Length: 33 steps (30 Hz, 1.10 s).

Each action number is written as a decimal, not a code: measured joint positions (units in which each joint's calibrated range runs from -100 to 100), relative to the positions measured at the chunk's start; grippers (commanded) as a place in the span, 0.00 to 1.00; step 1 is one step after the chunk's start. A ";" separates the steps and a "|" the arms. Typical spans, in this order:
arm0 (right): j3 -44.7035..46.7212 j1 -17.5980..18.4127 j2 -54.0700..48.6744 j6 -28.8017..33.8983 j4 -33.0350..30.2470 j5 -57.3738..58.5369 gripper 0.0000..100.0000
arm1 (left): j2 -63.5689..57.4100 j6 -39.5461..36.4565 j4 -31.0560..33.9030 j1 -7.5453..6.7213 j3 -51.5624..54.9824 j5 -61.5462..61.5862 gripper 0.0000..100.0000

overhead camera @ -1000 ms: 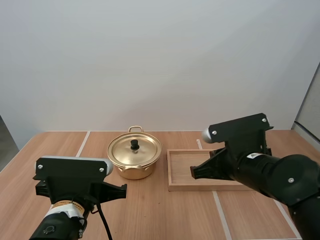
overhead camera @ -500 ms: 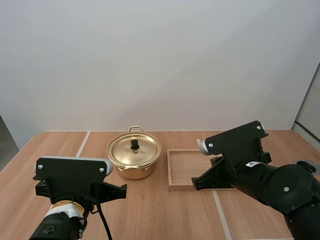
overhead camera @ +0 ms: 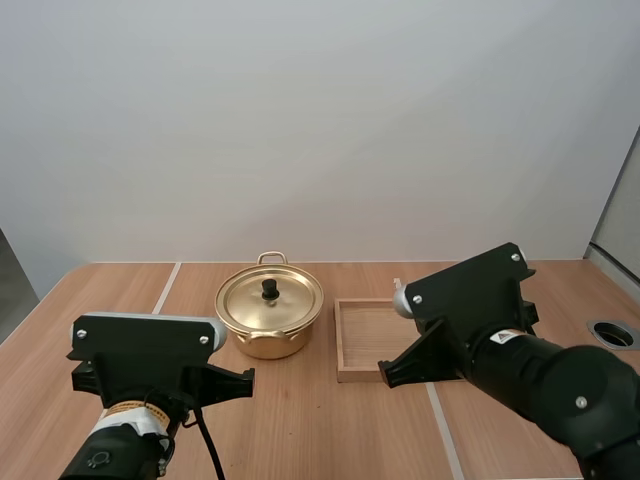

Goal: Open the pot, put the grape inside, and close it

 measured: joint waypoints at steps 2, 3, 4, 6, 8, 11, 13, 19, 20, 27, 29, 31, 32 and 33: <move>1.27 0.92 -4.34 0.00 -0.57 -1.42 0.00 | 0.00 0.00 0.00 0.00 0.00 0.00 0.00; 1.70 1.26 -6.71 0.00 -0.94 -2.05 0.00 | 0.00 0.00 0.00 0.00 0.00 0.00 0.00; 2.20 1.43 -8.44 -0.09 -1.03 -2.77 0.00 | 0.00 0.00 0.00 0.00 0.00 0.00 0.00; 3.12 1.64 -12.34 -0.09 -1.17 -3.30 0.00 | -0.56 0.00 0.00 0.00 0.00 0.00 0.00; 3.39 1.64 -15.14 -0.09 -1.22 -3.68 0.00 | -1.60 0.00 0.00 0.00 0.00 0.00 0.00; 3.39 1.64 -16.64 -0.09 -1.31 -3.84 0.00 | -3.59 0.00 0.00 0.00 0.00 0.00 0.00; 3.44 1.64 -16.76 -0.09 -1.74 -3.84 0.00 | -4.74 0.00 0.00 0.00 0.00 0.00 0.00; 5.37 1.64 -17.02 4.27 -8.55 -4.66 0.00 | -5.74 0.00 0.00 0.00 0.00 0.00 0.00; 6.07 1.64 -17.02 6.90 -10.85 -5.41 0.00 | -5.74 0.00 0.00 0.00 0.00 0.00 0.00; 10.56 1.64 -17.25 30.33 -26.77 -14.63 0.00 | -5.74 0.00 0.00 0.00 0.00 0.00 0.00; 11.48 1.64 -17.25 33.75 -28.72 -15.19 0.00 | -5.74 0.00 0.00 0.00 0.00 0.00 0.00; 12.15 1.64 -17.25 35.61 -29.51 -15.69 0.00 | -5.74 0.00 0.00 0.00 0.00 0.00 0.00; 12.51 1.64 -17.25 36.05 -29.63 -15.69 0.00 | -5.74 0.00 0.00 0.00 0.00 0.00 0.00; 12.93 1.64 -17.25 36.29 -29.73 -16.14 0.00 | -5.74 0.00 0.00 0.00 0.00 0.00 0.00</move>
